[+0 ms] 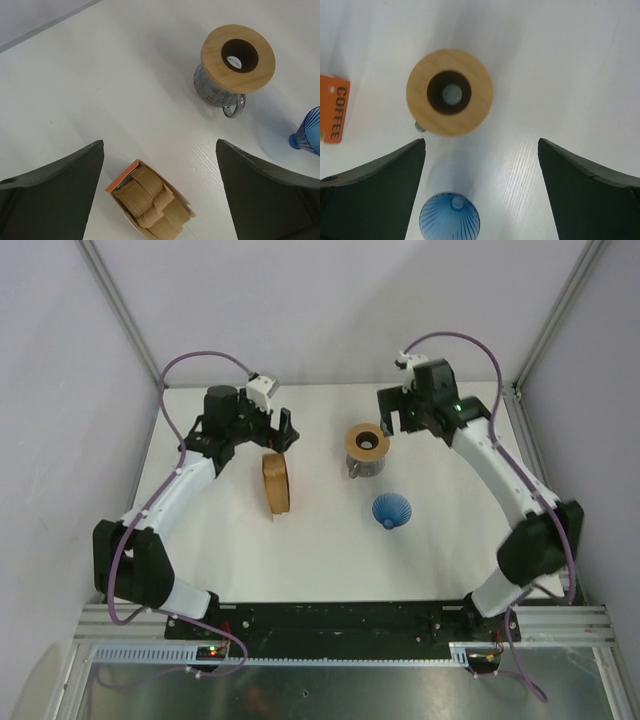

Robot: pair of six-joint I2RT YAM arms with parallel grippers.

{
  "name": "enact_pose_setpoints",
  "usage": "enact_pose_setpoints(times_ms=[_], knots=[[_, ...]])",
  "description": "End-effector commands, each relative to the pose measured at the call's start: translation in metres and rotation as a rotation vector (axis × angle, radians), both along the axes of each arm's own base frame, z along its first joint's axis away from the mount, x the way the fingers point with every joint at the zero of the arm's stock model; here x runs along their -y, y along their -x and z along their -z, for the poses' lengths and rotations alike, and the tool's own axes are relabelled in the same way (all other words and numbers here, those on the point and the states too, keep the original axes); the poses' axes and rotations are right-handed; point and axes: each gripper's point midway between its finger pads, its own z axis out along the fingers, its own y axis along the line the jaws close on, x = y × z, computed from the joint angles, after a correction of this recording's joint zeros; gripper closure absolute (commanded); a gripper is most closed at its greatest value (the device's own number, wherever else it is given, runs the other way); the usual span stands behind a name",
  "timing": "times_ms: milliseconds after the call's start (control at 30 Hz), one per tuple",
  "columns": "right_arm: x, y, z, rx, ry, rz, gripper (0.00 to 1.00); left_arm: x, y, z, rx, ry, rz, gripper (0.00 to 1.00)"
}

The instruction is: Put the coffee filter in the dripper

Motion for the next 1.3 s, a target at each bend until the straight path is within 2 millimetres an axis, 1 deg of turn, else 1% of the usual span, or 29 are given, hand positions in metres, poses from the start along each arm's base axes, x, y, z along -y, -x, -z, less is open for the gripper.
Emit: enact_pose_setpoints(times_ms=[0,33,67,100,167,233,300,433,533,600,667,733,800,900,933,1000,1067,1133,1267], knots=[[0.007,0.033,-0.017,0.113,-0.067,-0.027,0.02,0.013,0.005,-0.016,0.039,0.019,0.051,0.02],[0.009,0.045,-0.009,0.086,-0.064,-0.023,0.03,0.013,0.005,-0.016,0.038,0.018,0.051,0.02],[0.015,0.059,0.004,0.04,-0.046,0.0,0.06,0.013,0.006,-0.014,0.037,0.016,0.052,0.02],[0.018,0.074,0.02,-0.016,-0.019,0.008,0.08,0.013,0.006,-0.013,0.036,0.015,0.052,0.02],[0.023,0.099,0.045,-0.106,0.047,0.025,0.13,0.013,0.007,-0.011,0.033,0.011,0.05,0.02],[0.029,0.119,0.064,-0.172,0.11,0.043,0.16,0.013,0.007,-0.011,0.031,0.011,0.05,0.02],[0.03,0.135,0.08,-0.222,0.13,0.042,0.18,0.013,0.008,-0.01,0.029,0.013,0.05,0.02],[0.024,0.153,0.11,-0.29,0.092,0.025,0.22,0.013,0.008,-0.01,0.026,0.016,0.051,0.02],[0.018,0.16,0.138,-0.339,0.064,0.012,0.27,0.013,0.008,-0.011,0.03,0.015,0.049,0.02],[0.016,0.16,0.152,-0.359,0.066,0.01,0.32,0.012,0.008,-0.011,0.032,0.012,0.046,0.02],[0.012,0.16,0.161,-0.378,0.061,0.001,0.4,0.011,0.008,-0.012,0.035,0.01,0.045,0.02],[0.007,0.158,0.166,-0.389,0.048,-0.012,0.51,0.011,0.008,-0.012,0.036,0.007,0.043,0.02],[0.004,0.158,0.17,-0.397,0.039,-0.019,0.62,0.011,0.008,-0.011,0.037,0.005,0.043,0.02],[0.004,0.156,0.17,-0.393,0.038,-0.018,0.83,0.01,0.007,-0.01,0.037,0.001,0.041,0.01],[0.005,0.155,0.167,-0.384,0.04,-0.013,0.89,0.01,0.007,-0.01,0.037,-0.001,0.041,0.01],[0.009,0.153,0.159,-0.364,0.05,0.001,0.97,0.01,0.007,-0.01,0.039,-0.004,0.041,0.01],[0.014,0.149,0.147,-0.337,0.061,0.015,0.99,0.01,0.006,-0.01,0.039,-0.004,0.041,0.01],[0.02,0.142,0.128,-0.307,0.061,0.027,1.0,0.011,0.005,-0.009,0.037,-0.004,0.043,0.01],[0.03,0.118,0.075,-0.216,0.039,0.046,1.0,0.011,0.006,-0.007,0.03,-0.002,0.045,0.01]])
